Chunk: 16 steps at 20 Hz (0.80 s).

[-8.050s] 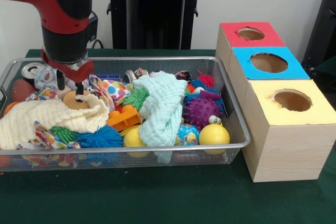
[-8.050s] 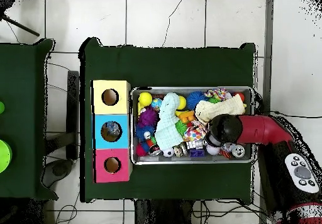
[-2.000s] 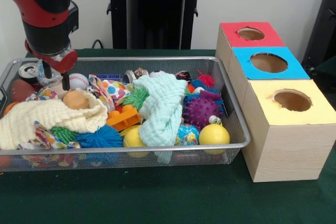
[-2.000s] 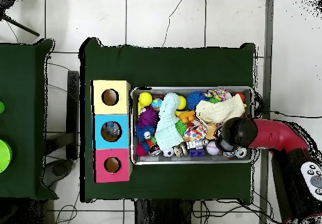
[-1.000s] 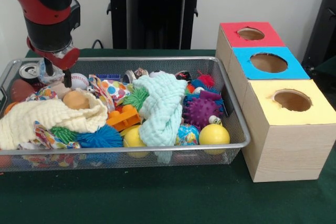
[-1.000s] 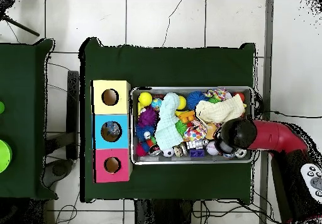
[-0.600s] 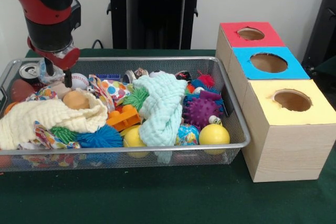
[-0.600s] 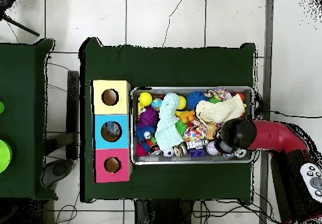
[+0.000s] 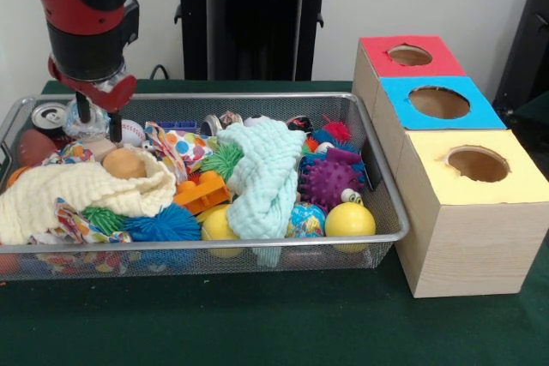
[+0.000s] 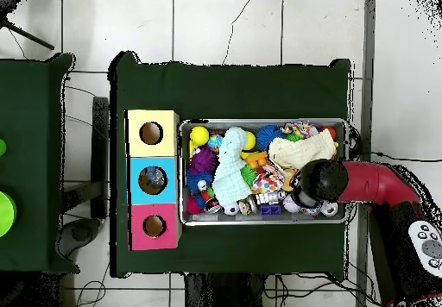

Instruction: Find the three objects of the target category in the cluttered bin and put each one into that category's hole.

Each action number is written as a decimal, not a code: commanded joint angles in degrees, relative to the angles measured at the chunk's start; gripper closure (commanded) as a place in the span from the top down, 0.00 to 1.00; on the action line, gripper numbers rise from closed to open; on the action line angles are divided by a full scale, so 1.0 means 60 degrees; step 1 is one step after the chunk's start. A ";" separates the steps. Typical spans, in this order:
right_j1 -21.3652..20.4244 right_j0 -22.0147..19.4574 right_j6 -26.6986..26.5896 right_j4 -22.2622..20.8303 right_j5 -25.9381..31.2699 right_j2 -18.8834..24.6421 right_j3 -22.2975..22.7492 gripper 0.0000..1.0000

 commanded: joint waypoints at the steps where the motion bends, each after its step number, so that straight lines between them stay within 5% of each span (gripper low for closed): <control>1: -0.0125 0.0383 -0.1737 -0.0546 -0.0070 0.0183 0.0707 0.00; 16: -0.0047 -0.0045 -0.1894 -0.0351 -0.0782 0.0503 0.1080 0.00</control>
